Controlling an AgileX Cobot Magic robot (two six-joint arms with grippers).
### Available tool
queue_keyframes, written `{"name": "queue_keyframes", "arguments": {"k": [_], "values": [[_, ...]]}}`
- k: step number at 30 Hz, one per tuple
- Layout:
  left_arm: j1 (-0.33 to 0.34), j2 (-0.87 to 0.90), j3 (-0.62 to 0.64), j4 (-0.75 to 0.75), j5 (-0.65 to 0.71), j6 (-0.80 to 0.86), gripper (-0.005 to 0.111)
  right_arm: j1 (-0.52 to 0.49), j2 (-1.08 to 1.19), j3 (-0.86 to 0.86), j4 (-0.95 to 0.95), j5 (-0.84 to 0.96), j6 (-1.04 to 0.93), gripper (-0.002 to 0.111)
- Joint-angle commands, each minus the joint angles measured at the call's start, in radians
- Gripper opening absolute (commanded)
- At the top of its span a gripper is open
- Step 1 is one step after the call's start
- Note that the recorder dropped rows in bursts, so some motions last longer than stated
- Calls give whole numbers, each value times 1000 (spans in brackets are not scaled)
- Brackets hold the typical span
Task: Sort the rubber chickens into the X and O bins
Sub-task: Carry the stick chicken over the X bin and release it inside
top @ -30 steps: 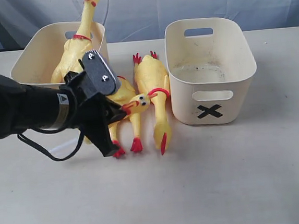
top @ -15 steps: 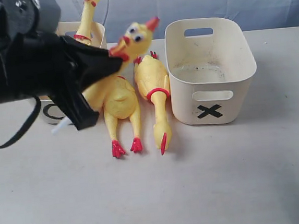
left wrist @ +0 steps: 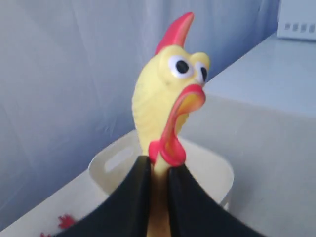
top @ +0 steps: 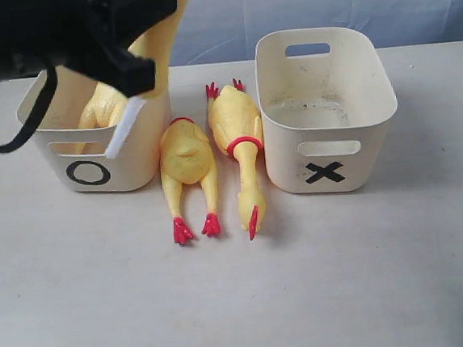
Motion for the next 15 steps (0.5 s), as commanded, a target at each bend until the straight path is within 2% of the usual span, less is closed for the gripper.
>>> {"name": "queue_keyframes", "arguments": {"k": [1,4,6,15], "values": [[-7,103,-56,-542,-174,360,0,3,-3,2,-1,-10,0,0],[-7,199,-68,-801,-351,522,0,3,-3,2,-1,-10,0,0],[-7,275,-82,-951,-417,554,0,3,-3,2,-1,-10,0,0],[-7,555,-212,-1018,-518,507,0,3,-3,2,-1,-10,0,0]]}}
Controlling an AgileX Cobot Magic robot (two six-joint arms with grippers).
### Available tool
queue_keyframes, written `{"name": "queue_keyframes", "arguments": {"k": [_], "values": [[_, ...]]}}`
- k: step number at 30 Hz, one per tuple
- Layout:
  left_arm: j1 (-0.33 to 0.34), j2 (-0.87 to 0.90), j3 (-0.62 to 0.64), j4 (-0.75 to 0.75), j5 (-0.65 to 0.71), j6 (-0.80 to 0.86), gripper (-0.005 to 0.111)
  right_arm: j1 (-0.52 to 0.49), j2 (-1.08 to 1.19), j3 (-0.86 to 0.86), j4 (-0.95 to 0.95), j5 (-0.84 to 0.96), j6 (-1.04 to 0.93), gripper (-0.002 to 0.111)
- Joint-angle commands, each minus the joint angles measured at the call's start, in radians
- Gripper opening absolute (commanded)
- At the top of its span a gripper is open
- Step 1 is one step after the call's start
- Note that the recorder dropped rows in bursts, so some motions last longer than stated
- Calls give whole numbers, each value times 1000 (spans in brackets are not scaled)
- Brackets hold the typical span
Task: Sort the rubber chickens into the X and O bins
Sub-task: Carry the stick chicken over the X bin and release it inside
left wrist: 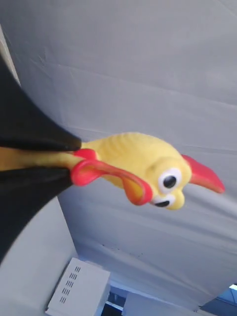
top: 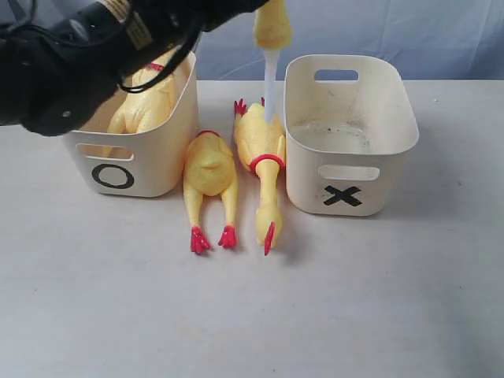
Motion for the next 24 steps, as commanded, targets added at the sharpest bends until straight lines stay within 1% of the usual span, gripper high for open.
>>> {"name": "queue_keyframes", "arguments": {"k": [1,4,9,11,12,14,17,19,22,23,24], "values": [[-7,104,-88,-56,-67,-57,0,3,-3,2,-1,-10,0,0],[-7,156,-158,-51,-69,-132,0,3,-3,2,-1,-10,0,0],[-20,230,-258,-39,-72,-165,0,3,-3,2,-1,-12,0,0],[-20,257,-284,4,-72,-204,3,3,-3,2,-1,-12,0,0],[-20,270,-294,34,-67,-240,6,3,-3,2,-1,-12,0,0],[-20,288,-306,89,-58,-287,16,3,-3,2,-1,-12,0,0],[-21,303,-310,147,-48,-293,43,3,-3,2,-1,-12,0,0],[-21,303,-310,177,-31,-291,68,3,-3,2,-1,-12,0,0],[-21,303,-310,208,-29,-294,98,3,-3,2,-1,-12,0,0],[-21,300,-310,233,-29,-299,103,3,-3,2,-1,-12,0,0],[-21,295,-310,280,-24,-318,105,3,-3,2,-1,-12,0,0]]}}
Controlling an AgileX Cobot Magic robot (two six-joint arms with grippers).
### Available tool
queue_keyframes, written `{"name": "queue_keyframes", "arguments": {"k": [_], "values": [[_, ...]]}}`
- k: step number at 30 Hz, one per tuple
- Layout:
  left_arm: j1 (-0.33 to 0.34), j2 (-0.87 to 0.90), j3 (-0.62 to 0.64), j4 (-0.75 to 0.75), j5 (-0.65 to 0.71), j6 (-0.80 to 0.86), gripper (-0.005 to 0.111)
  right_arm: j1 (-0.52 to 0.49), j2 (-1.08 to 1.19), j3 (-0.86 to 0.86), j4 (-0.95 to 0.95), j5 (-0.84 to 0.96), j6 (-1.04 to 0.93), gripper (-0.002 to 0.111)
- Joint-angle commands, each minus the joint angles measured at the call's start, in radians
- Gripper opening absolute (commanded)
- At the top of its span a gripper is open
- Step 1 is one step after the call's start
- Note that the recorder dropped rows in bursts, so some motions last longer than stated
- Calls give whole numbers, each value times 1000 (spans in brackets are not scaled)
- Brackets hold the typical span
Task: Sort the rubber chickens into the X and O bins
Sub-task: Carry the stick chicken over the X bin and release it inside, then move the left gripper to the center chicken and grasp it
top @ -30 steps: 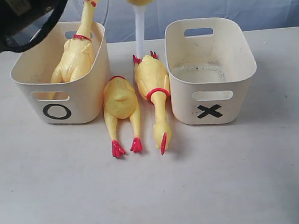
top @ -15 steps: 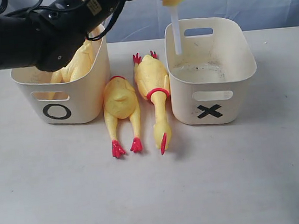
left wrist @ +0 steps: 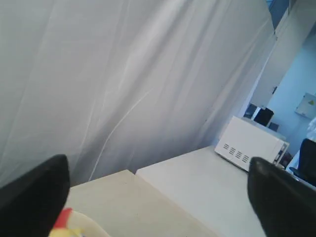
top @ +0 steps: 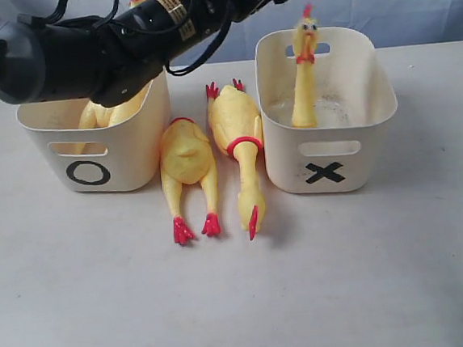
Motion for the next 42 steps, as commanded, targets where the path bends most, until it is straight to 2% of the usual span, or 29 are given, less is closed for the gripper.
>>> {"name": "queue_keyframes", "arguments": {"k": [1,3,5,8,10,13,15,17,21,23,26,27,32,35,36,38,42], "values": [[-8,-21,-6,156,23,-47,104,3,-3,2,1,-10,0,0],[-8,-52,-6,310,99,-63,101,3,-3,2,1,-10,0,0],[-8,-98,-6,493,256,-68,96,3,-3,2,1,-10,0,0],[-8,-159,-6,712,568,-304,82,3,-3,2,1,-10,0,0],[-8,-185,-6,784,689,-455,74,3,-3,2,1,-10,0,0],[-8,-221,-4,990,694,-481,63,3,-3,2,1,-10,0,0],[-8,-237,2,1070,665,-481,59,3,-3,2,1,-10,0,0],[-8,-239,2,1097,700,-481,59,3,-3,2,1,-10,0,0],[-8,-218,43,1051,823,-509,59,3,-3,2,1,-12,0,0],[-8,-207,90,1038,793,-504,60,3,-3,2,-3,-12,0,0],[-8,-187,159,1162,695,-495,67,3,-3,2,-3,-12,0,0],[-8,-181,177,1162,687,-481,70,3,-3,2,-3,-12,0,0],[-8,-175,276,1162,847,-372,75,3,-3,2,-3,-12,0,0],[-8,-175,313,1162,791,-259,75,3,-3,2,-3,-12,0,0],[-8,-173,337,1162,809,-221,75,3,-3,2,-3,-12,0,0],[-6,-166,357,1162,854,-228,75,3,-3,2,1,-10,0,0],[-4,-105,353,1162,839,-230,75,3,-3,2,1,-10,0,0]]}}
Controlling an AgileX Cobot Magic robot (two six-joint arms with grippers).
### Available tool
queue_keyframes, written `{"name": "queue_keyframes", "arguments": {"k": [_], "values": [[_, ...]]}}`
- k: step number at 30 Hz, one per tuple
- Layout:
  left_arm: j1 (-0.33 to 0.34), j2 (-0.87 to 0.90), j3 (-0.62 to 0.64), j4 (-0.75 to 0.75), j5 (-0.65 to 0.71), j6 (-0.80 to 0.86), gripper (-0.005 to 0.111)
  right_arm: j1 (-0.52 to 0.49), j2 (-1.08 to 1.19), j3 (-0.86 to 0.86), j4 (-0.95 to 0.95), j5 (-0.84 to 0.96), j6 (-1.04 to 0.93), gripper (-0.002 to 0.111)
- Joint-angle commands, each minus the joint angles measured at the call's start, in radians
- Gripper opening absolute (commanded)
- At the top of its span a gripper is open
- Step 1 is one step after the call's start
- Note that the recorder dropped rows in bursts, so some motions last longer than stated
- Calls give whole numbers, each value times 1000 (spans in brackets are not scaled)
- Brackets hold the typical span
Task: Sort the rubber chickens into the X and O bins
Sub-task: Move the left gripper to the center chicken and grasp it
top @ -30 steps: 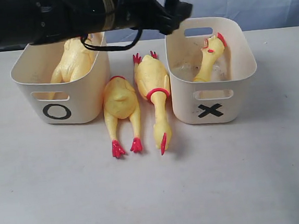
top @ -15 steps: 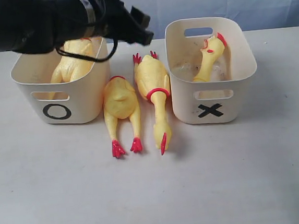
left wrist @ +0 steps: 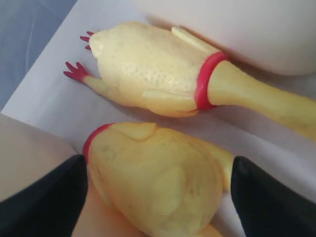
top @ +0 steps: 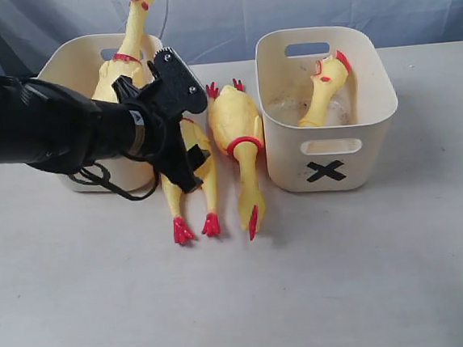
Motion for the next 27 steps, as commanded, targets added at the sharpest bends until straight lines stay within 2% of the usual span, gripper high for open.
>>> {"name": "queue_keyframes", "arguments": {"k": [1,3,6,9,12,13,18,23,27], "values": [[2,79,0,-4,12,2,75,3,-3,2,1,-10,-3,0],[2,140,-25,-4,53,16,75,3,-3,2,1,-10,-3,0],[2,198,-73,-4,-1,23,71,3,-3,2,1,-10,-3,0],[2,219,-74,-4,3,23,47,3,-3,2,1,-10,-3,0],[2,220,-74,-8,3,19,6,3,-3,2,-1,-12,-3,0],[2,220,-74,-22,7,20,1,3,-3,2,-1,-12,-3,0],[-12,206,-74,-71,46,19,0,3,-3,2,-1,-12,-3,0],[-64,126,-74,-95,170,19,0,3,-3,2,-1,-12,-3,0],[-87,59,-74,-108,185,21,0,3,-3,2,-1,-12,-3,0]]}}
